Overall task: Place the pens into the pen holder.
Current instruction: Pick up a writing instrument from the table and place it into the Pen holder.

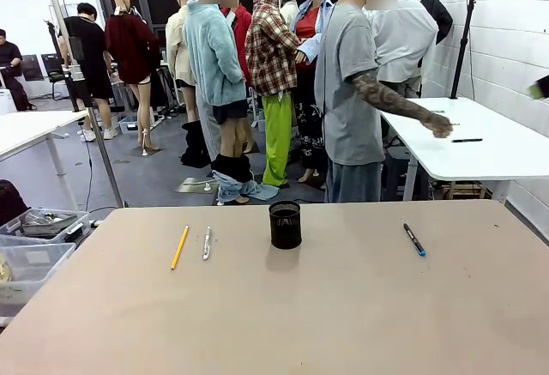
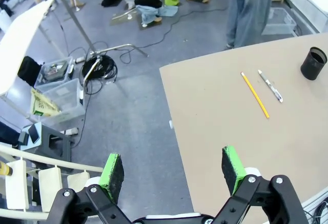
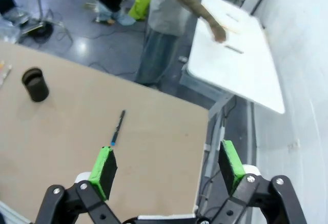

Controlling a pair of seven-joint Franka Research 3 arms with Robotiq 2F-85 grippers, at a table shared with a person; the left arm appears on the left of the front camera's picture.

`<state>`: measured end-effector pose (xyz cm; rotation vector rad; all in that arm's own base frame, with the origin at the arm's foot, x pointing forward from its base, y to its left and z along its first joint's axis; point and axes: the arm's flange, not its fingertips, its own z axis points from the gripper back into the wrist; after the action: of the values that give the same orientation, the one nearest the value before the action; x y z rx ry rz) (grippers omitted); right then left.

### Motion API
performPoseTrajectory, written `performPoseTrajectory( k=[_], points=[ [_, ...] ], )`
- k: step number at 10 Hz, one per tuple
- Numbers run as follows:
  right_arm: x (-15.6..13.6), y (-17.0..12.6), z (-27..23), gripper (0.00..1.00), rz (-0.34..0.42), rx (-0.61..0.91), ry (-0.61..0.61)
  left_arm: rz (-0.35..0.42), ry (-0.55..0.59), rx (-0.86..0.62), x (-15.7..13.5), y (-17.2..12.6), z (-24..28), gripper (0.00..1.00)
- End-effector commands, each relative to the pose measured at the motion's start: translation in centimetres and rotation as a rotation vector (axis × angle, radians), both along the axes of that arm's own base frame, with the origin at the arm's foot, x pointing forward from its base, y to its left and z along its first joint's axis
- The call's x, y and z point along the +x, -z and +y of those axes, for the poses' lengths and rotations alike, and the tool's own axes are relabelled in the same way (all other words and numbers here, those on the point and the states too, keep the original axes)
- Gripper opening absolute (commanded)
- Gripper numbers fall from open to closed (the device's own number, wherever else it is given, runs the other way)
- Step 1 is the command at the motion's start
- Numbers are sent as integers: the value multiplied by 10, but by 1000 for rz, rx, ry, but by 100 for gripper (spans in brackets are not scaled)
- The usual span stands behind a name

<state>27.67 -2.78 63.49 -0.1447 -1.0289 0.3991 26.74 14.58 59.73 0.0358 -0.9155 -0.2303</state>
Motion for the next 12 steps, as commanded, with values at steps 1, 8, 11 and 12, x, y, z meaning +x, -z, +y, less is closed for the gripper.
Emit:
performPoseTrajectory(
  k=[1, 8, 11, 12],
  points=[
    [20, 143, 46, 100, 93, -79, -38, -8, -14, -5, 5, 0, 0, 100],
    [139, 226, 107, 100, 470, -181, -118, -8, -14, -5, 5, 0, 0, 100],
    [139, 226, 107, 100, 470, -181, -118, -8, -14, -5, 5, 0, 0, 100],
    [148, 231, 111, 100, 471, -188, -98, -8, -14, -5, 5, 0, 0, 100]
  ],
)
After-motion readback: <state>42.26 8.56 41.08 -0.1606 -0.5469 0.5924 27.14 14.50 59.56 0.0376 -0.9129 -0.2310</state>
